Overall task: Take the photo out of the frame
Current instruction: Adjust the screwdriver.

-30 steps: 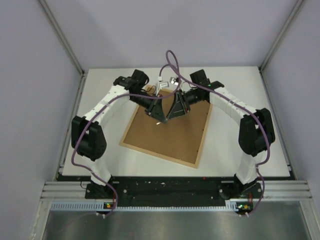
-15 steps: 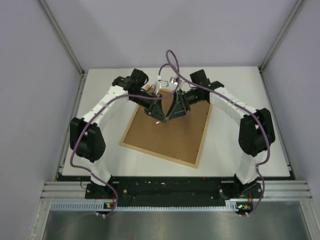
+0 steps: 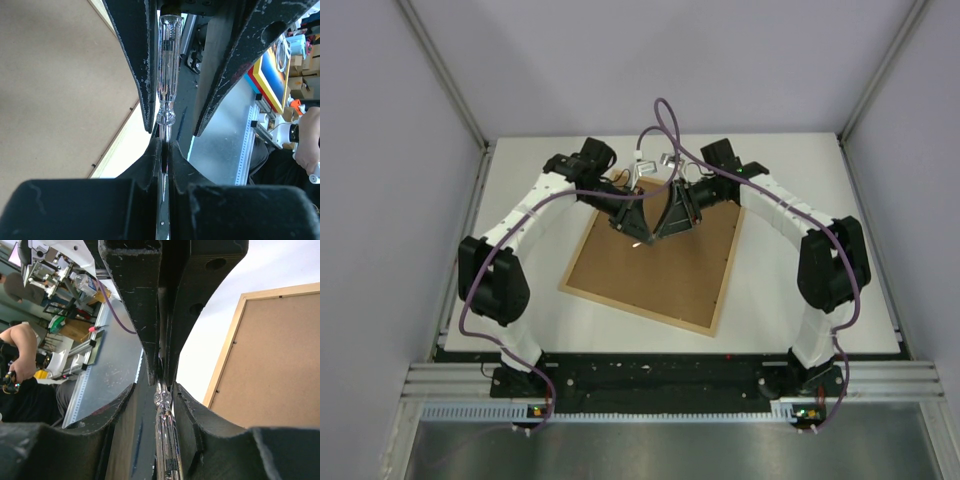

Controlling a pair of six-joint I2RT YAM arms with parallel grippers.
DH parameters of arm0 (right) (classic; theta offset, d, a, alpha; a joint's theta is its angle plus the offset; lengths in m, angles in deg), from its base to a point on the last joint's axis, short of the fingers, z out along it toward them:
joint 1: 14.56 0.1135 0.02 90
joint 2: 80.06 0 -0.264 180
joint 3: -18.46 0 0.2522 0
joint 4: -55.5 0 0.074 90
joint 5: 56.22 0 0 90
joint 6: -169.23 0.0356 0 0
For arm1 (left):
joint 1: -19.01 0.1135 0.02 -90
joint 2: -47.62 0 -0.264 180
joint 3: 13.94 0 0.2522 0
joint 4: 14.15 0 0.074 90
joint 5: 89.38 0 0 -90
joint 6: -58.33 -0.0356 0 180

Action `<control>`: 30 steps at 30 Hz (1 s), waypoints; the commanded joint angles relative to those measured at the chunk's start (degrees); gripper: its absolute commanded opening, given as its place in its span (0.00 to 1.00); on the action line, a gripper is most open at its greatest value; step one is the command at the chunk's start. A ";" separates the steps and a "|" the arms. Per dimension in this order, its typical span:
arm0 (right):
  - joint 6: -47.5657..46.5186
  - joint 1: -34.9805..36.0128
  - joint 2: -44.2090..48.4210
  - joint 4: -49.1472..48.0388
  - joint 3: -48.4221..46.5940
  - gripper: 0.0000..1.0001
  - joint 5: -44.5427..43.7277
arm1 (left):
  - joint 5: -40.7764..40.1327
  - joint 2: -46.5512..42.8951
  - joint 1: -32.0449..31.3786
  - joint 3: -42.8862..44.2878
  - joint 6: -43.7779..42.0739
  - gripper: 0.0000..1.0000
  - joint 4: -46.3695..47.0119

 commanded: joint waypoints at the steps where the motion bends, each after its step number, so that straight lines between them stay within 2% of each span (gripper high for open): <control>1: 0.02 2.06 0.07 -1.71 -0.30 0.34 2.22 | 2.02 -1.85 -0.07 0.50 0.61 0.00 2.88; 6: 0.73 2.59 0.07 -2.50 -0.30 0.27 2.48 | 2.19 -1.76 -0.07 0.42 0.70 0.00 3.06; 10: 1.43 2.94 0.15 -3.12 -0.30 0.00 3.01 | 2.02 -1.85 -0.07 0.42 0.79 0.00 3.06; 13: 1.61 2.94 0.15 -3.03 -0.21 0.00 3.54 | 1.49 -1.93 -0.07 0.59 1.14 0.00 3.32; 15: 1.69 2.94 0.51 -3.12 0.05 0.00 2.49 | 0.88 -1.93 0.19 0.86 1.14 0.14 3.32; 20: 2.57 1.98 0.86 -3.47 0.67 0.00 0.38 | 0.17 -2.81 3.08 1.03 1.67 0.69 3.41; 24: 5.11 0.75 0.95 -6.09 1.98 0.00 -2.95 | -1.93 -5.01 8.35 0.77 1.50 0.96 4.55; 27: 13.61 -0.39 2.17 -15.29 6.02 0.00 -7.70 | -6.32 -6.68 14.15 -0.72 3.16 0.99 7.97; 30: 23.54 -1.80 2.62 -25.67 9.71 0.00 -14.11 | -19.38 -7.03 17.32 -2.65 4.57 0.98 9.64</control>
